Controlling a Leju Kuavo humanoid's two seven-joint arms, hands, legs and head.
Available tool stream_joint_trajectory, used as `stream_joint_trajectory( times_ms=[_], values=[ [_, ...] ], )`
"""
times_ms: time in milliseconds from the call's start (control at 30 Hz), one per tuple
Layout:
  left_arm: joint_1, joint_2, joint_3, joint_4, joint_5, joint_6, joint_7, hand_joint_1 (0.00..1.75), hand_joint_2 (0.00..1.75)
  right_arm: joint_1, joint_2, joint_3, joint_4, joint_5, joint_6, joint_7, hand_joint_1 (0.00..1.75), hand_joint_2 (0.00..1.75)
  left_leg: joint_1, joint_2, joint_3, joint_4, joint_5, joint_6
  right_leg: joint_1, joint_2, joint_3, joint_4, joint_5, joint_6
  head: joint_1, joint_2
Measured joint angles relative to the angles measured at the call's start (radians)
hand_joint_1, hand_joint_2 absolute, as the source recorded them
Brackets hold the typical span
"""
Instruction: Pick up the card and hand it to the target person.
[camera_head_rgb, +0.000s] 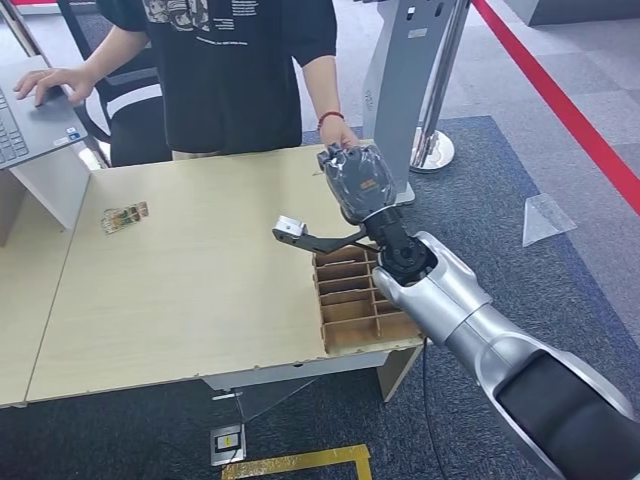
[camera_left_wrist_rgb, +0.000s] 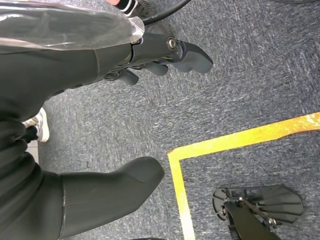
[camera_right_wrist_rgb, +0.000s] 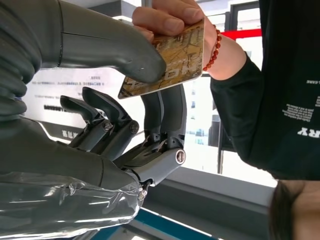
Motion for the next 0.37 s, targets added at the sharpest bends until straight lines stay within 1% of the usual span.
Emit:
stream_joint_trajectory(
  times_ms=[67,200,367],
  values=[
    [0.000,0.000,0.000,0.000,0.000,0.001,0.000,0.00,1.75,-0.004,0.008,0.003,0.016,0.001,-0.001,0.004,1.74,1.75,0.000,0.000,0.000,0.000,0.000,0.000,0.000,0.000,0.000,0.000,0.000,0.000,0.000,0.000],
    [0.001,0.000,0.000,0.000,0.004,0.002,0.000,0.00,1.75,-0.005,0.016,0.007,0.036,-0.003,-0.001,0.017,0.00,1.75,0.000,0.000,0.000,0.000,0.000,0.000,0.000,0.000,0.000,0.000,0.000,0.000,0.000,0.000],
    [0.003,0.001,0.000,0.000,0.009,0.002,0.000,0.00,1.75,0.015,0.014,0.004,0.030,-0.030,0.000,0.028,0.00,1.75,0.000,0.001,0.001,0.000,0.000,0.000,0.000,0.001,0.000,-0.001,0.000,0.000,0.000,0.000]
  ],
)
